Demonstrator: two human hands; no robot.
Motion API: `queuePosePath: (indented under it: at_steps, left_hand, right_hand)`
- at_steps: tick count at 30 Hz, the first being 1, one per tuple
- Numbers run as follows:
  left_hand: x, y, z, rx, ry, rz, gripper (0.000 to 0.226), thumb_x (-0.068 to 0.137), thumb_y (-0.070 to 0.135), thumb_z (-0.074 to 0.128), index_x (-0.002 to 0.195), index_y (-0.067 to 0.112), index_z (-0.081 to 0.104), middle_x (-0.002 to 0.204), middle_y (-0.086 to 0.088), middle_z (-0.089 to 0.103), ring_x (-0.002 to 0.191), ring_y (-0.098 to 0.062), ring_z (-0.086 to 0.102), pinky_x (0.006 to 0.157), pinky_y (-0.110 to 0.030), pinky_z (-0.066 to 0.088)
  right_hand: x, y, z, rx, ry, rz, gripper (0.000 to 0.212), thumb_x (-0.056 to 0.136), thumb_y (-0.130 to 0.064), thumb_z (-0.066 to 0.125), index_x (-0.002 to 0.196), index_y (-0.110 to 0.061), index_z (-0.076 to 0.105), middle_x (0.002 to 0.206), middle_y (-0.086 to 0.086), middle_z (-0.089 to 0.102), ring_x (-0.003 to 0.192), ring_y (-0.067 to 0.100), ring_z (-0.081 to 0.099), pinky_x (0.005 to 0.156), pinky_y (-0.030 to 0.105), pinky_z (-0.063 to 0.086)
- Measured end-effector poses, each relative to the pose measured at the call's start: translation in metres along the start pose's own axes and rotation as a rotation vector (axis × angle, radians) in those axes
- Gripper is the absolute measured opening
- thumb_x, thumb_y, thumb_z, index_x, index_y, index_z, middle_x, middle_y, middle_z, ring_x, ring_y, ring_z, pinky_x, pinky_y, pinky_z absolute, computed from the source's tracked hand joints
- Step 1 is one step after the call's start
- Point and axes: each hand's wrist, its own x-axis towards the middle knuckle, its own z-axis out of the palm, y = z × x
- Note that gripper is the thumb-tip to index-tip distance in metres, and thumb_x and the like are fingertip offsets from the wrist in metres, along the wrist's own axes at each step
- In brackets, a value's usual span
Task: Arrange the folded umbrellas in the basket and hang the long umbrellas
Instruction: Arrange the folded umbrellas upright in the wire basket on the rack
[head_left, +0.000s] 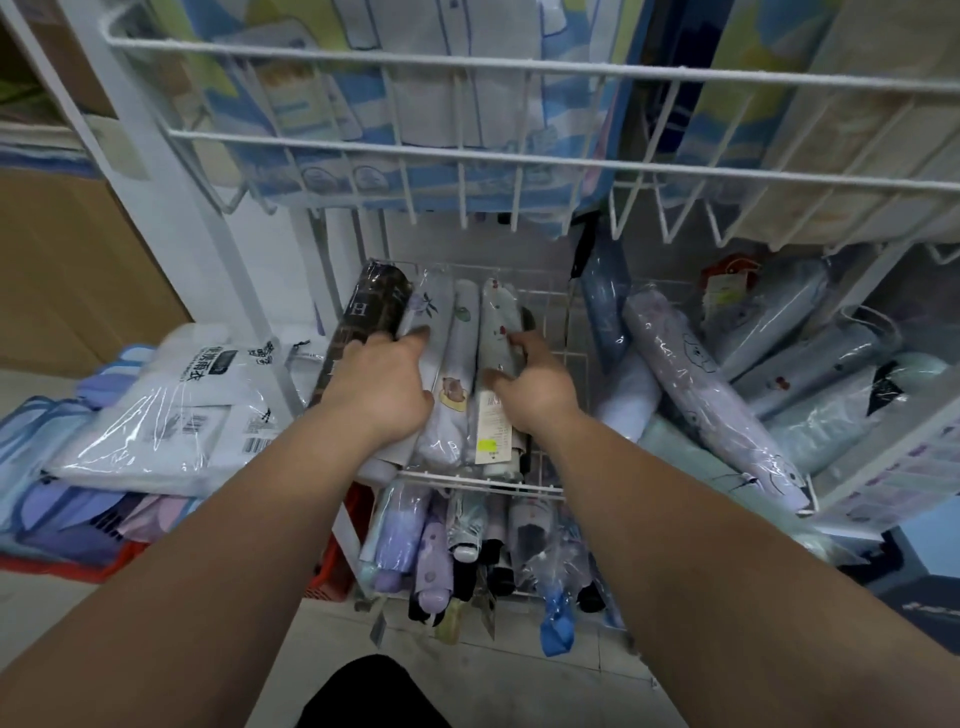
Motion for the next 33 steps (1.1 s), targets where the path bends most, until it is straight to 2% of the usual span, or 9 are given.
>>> queuePosePath:
  at_steps: [4, 7, 11, 14, 20, 24, 28, 30, 33]
  left_hand:
    - [-0.001, -0.005, 0.003, -0.011, 0.022, 0.035, 0.075, 0.091, 0.033, 0.063, 0.156, 0.028, 0.028, 0.145, -0.020, 0.046, 0.124, -0.042, 0.047, 0.103, -0.042, 0.041]
    - [-0.006, -0.010, 0.003, -0.001, 0.078, 0.042, 0.070, 0.092, 0.035, 0.061, 0.155, 0.029, 0.032, 0.143, -0.017, 0.047, 0.124, -0.041, 0.049, 0.101, -0.044, 0.044]
    - [-0.015, -0.015, 0.005, 0.023, 0.002, 0.046, 0.080, 0.089, 0.045, 0.064, 0.156, 0.034, 0.022, 0.141, -0.011, 0.048, 0.120, -0.036, 0.056, 0.099, -0.044, 0.049]
    - [-0.016, -0.015, 0.007, 0.012, -0.015, 0.059, 0.083, 0.089, 0.038, 0.066, 0.157, 0.032, 0.019, 0.140, -0.010, 0.048, 0.119, -0.034, 0.057, 0.099, -0.043, 0.050]
    - [-0.011, 0.000, 0.006, -0.071, 0.141, 0.054, 0.064, 0.091, 0.014, 0.061, 0.151, 0.022, 0.040, 0.138, -0.016, 0.050, 0.113, -0.037, 0.060, 0.096, -0.040, 0.049]
    - [-0.004, 0.005, 0.008, 0.023, 0.162, 0.014, 0.050, 0.092, 0.020, 0.061, 0.141, 0.023, 0.051, 0.131, -0.016, 0.054, 0.108, -0.037, 0.060, 0.088, -0.045, 0.052]
    - [-0.011, 0.012, 0.014, 0.138, 0.221, 0.001, 0.053, 0.090, 0.038, 0.061, 0.140, 0.025, 0.049, 0.132, -0.013, 0.052, 0.113, -0.036, 0.048, 0.090, -0.047, 0.047]
    - [-0.014, 0.022, 0.018, 0.127, 0.287, 0.075, 0.053, 0.088, 0.042, 0.061, 0.137, 0.022, 0.054, 0.126, -0.012, 0.057, 0.109, -0.036, 0.049, 0.090, -0.047, 0.047]
    - [-0.020, 0.051, 0.026, 0.014, 0.265, 0.243, 0.054, 0.087, 0.041, 0.064, 0.136, 0.019, 0.058, 0.119, -0.010, 0.063, 0.108, -0.034, 0.052, 0.091, -0.045, 0.048]
  right_hand:
    - [-0.006, 0.007, 0.000, -0.097, -0.073, -0.061, 0.071, 0.086, -0.046, 0.066, 0.150, -0.039, 0.035, 0.142, 0.004, 0.053, 0.121, 0.025, 0.058, 0.100, 0.034, 0.050]
    - [-0.009, 0.010, -0.004, -0.214, -0.145, -0.067, 0.070, 0.090, -0.046, 0.057, 0.152, -0.047, 0.023, 0.153, 0.007, 0.036, 0.132, 0.031, 0.048, 0.108, 0.038, 0.044]
    - [-0.008, 0.018, -0.005, -0.278, -0.164, -0.098, 0.067, 0.094, -0.042, 0.051, 0.153, -0.046, 0.020, 0.156, 0.006, 0.034, 0.136, 0.034, 0.041, 0.112, 0.040, 0.039]
    - [-0.008, 0.018, 0.001, -0.335, -0.141, -0.141, 0.067, 0.097, -0.042, 0.052, 0.155, -0.043, 0.018, 0.155, 0.007, 0.033, 0.133, 0.035, 0.044, 0.109, 0.040, 0.041]
    - [-0.007, 0.014, 0.002, -0.336, -0.160, -0.133, 0.065, 0.100, -0.040, 0.049, 0.155, -0.042, 0.015, 0.160, 0.006, 0.022, 0.136, 0.034, 0.042, 0.107, 0.039, 0.040]
    - [-0.008, 0.011, -0.008, -0.461, -0.192, -0.139, 0.068, 0.097, -0.052, 0.045, 0.155, -0.044, 0.011, 0.158, 0.006, 0.028, 0.134, 0.035, 0.044, 0.107, 0.041, 0.043]
    - [-0.015, 0.008, -0.043, -0.499, -0.090, -0.183, 0.063, 0.096, -0.055, 0.047, 0.152, -0.031, 0.030, 0.139, 0.011, 0.056, 0.124, 0.034, 0.055, 0.098, 0.037, 0.048]
    - [-0.016, 0.011, -0.072, -0.554, 0.016, -0.219, 0.054, 0.095, -0.051, 0.051, 0.141, -0.024, 0.048, 0.127, 0.013, 0.063, 0.115, 0.034, 0.060, 0.092, 0.037, 0.051]
    - [-0.018, 0.025, -0.119, -0.639, 0.168, -0.268, 0.040, 0.087, -0.039, 0.063, 0.122, -0.020, 0.065, 0.115, 0.016, 0.066, 0.103, 0.035, 0.062, 0.085, 0.037, 0.053]
